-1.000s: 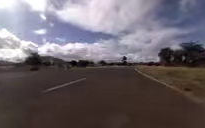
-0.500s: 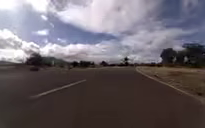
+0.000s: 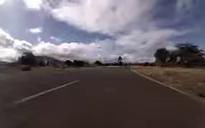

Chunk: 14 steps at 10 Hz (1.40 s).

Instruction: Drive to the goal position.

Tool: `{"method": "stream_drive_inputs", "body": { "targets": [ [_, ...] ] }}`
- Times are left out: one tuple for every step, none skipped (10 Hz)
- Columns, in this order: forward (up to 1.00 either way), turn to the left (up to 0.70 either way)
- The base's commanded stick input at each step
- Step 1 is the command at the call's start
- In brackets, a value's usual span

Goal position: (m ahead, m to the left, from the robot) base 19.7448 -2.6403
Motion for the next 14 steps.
{"method": "stream_drive_inputs", "body": {
  "targets": [
    [0.70, -0.17],
    [0.70, -0.26],
    [0.70, -0.35],
    [0.70, -0.35],
    [0.70, -0.35],
    [0.70, -0.35],
    [0.70, -0.35],
    [0.70, -0.35],
    [0.70, -0.35],
    [0.70, -0.35],
    [0.70, 0.00],
    [0.70, 0.00],
    [0.70, 0.00],
    [0.70, 0.00]
  ]
}}
